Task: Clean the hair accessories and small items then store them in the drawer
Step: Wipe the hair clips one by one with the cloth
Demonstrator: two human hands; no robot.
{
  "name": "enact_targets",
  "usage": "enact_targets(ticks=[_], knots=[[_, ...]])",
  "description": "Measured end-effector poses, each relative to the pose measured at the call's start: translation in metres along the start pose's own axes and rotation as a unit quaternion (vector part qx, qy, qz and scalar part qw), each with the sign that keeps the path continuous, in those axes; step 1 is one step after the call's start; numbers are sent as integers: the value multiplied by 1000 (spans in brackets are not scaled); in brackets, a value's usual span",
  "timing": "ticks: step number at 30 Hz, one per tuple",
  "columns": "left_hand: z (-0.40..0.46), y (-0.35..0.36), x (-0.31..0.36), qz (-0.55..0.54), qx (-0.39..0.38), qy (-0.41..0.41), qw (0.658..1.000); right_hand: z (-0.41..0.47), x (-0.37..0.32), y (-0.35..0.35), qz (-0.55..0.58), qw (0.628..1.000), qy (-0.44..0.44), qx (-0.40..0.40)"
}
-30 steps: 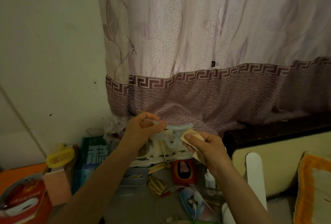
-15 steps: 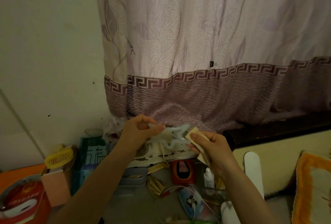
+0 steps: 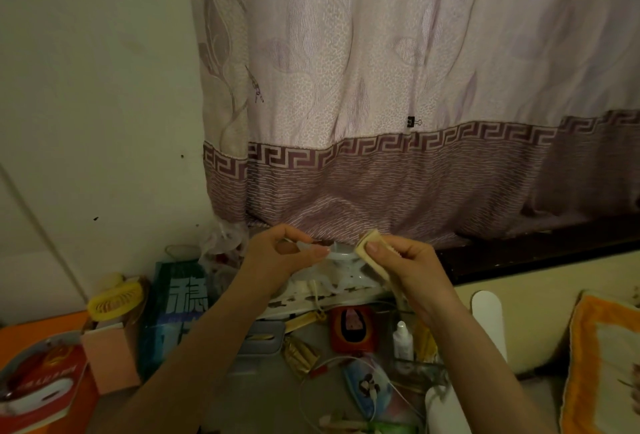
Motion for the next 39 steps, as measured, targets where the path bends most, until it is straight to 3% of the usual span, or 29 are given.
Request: enact_targets(ticks=[7, 19, 27, 39], knots=[[-3, -2, 3, 2, -24, 47, 999, -3, 5, 8, -4, 998, 52, -22], [-3, 1, -2, 37, -27, 120, 992, -2, 11, 8, -28, 998, 53, -10], [-3, -2, -11, 90, 7, 129, 988, -5, 15, 13, -39, 997, -12, 64], [-1, -2, -21, 18, 57, 64, 996, -1, 27, 13, -70, 990, -60, 106]])
Point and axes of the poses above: each hand's wrist, its own z-axis towards the middle knuckle, its own y-axis out of the palm, x = y × z, the point moved 2 cm from there along z, towards the middle knuckle, and after that the axes turned 1 degree about x, right-handed, at the moved point
